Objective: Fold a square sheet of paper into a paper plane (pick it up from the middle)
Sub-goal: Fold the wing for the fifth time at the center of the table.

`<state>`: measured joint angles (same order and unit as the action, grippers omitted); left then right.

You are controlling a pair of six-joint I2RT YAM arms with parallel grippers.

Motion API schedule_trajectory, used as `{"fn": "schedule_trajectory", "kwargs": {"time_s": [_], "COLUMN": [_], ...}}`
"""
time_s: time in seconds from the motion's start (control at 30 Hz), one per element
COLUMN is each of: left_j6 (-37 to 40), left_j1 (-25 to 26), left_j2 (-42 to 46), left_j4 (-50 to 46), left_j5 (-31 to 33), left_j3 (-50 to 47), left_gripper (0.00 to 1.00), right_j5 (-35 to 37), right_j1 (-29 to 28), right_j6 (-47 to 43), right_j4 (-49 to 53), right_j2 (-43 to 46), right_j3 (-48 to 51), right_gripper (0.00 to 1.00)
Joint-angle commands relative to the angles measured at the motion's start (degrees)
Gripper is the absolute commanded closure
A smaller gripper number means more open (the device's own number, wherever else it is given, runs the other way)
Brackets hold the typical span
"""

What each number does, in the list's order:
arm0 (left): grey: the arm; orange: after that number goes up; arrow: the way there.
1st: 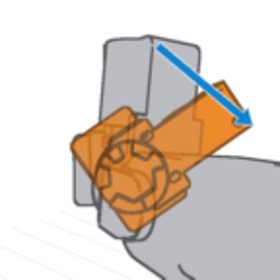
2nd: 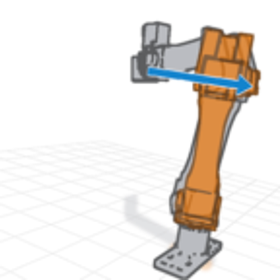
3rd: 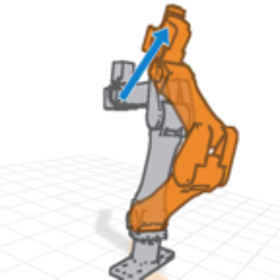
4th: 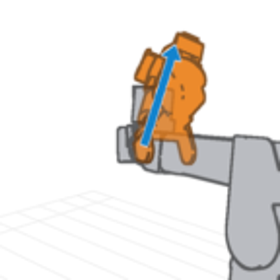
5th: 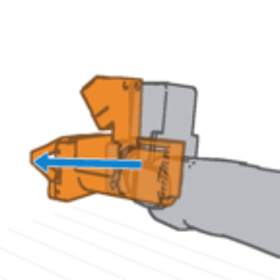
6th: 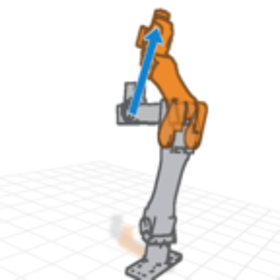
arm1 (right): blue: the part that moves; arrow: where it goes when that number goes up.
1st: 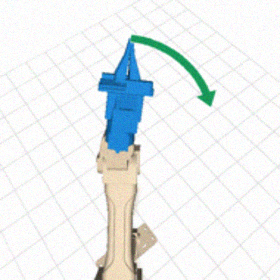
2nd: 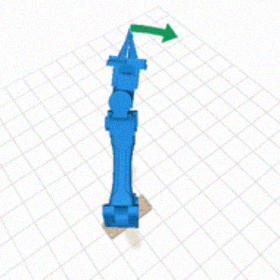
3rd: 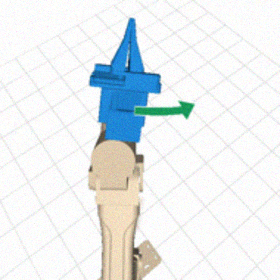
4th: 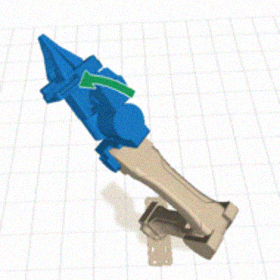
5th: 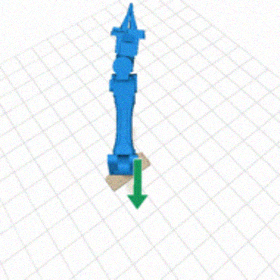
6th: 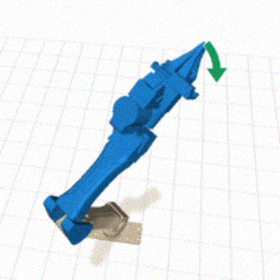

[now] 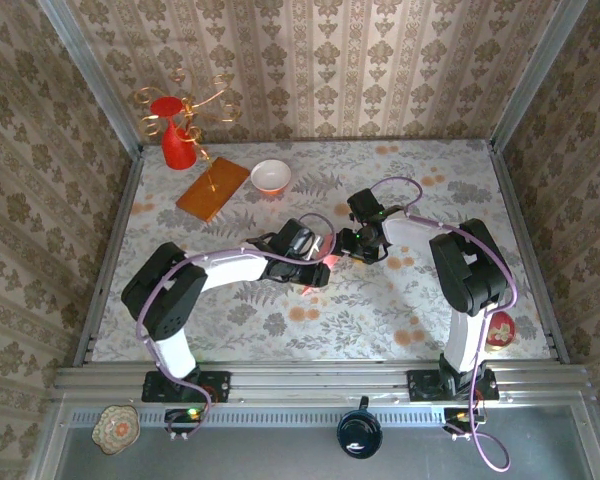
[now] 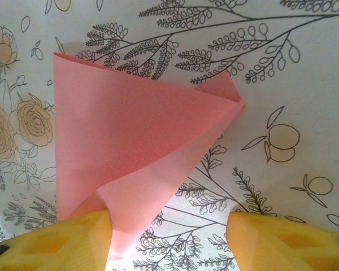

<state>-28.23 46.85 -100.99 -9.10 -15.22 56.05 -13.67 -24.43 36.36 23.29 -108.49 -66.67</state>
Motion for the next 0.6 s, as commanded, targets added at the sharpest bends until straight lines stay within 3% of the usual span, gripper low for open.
{"fn": "schedule_trajectory", "kwargs": {"time_s": [0.0, 0.23, 0.57], "left_j6": [2.0, 2.2, 2.5], "left_j1": [0.4, 0.4, 0.3], "left_j2": [-1.5, -2.4, -3.2], "left_j4": [-1.9, -1.9, -1.9], "left_j5": [0.6, 0.3, 1.6], "left_j3": [1.7, 2.2, 1.5], "left_gripper": [0.49, 0.54, 0.53], "right_j5": [4.1, 4.1, 4.2], "right_j1": [-0.3, -0.3, -0.3], "right_j6": [-0.5, -0.5, -0.4], "right_j4": [-1.1, -1.2, -1.0], "right_j2": [-5.9, -6.1, -6.3], "right_j3": [1.7, 1.9, 1.8], "right_gripper": [0.39, 0.39, 0.39]}}
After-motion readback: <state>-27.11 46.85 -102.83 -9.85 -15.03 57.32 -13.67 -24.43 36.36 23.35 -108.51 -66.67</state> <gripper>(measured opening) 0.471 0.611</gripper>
